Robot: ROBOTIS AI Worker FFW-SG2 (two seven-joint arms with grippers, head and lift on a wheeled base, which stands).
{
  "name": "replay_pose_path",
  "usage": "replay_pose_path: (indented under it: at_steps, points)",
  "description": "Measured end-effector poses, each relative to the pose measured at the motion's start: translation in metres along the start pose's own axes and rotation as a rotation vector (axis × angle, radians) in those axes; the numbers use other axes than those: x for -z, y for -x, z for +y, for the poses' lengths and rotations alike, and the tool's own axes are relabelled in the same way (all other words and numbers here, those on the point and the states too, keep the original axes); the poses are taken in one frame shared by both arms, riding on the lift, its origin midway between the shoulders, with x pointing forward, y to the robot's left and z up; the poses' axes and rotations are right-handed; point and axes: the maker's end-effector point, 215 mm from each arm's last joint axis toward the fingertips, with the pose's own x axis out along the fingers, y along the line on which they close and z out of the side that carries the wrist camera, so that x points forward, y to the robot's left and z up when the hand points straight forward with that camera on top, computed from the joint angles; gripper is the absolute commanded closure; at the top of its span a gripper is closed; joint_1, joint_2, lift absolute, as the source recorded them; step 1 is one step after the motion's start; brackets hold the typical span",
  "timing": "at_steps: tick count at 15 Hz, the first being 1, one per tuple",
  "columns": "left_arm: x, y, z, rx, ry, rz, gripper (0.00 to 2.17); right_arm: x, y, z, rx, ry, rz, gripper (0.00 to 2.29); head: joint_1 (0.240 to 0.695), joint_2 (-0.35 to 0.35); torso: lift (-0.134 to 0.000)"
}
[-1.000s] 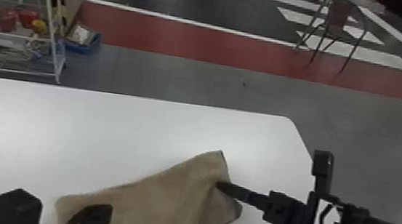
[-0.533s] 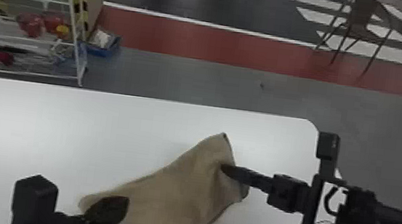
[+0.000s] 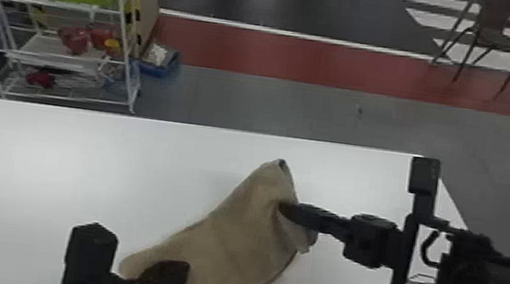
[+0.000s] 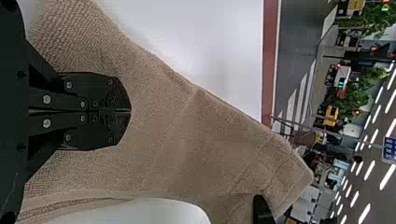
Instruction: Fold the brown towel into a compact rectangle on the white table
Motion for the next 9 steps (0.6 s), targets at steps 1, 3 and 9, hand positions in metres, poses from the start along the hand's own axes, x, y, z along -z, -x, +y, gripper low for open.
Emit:
replay_pose_path:
  at_steps: [1, 3, 9]
  points:
    - [0.005, -0.001, 0.000, -0.004, 0.001, 0.017, 1.73, 0.002, -0.006, 0.012, -0.024, 0.009, 0.015, 1.42, 0.695, -0.086, -0.123]
    - [0.008, -0.003, -0.001, -0.008, 0.000, 0.032, 1.73, 0.013, -0.016, 0.033, -0.062, 0.010, 0.055, 1.42, 0.695, -0.046, -0.123]
    - [0.015, -0.013, -0.009, -0.016, -0.015, 0.058, 1.73, 0.051, -0.027, 0.083, -0.136, -0.048, 0.171, 1.42, 0.695, 0.004, -0.123]
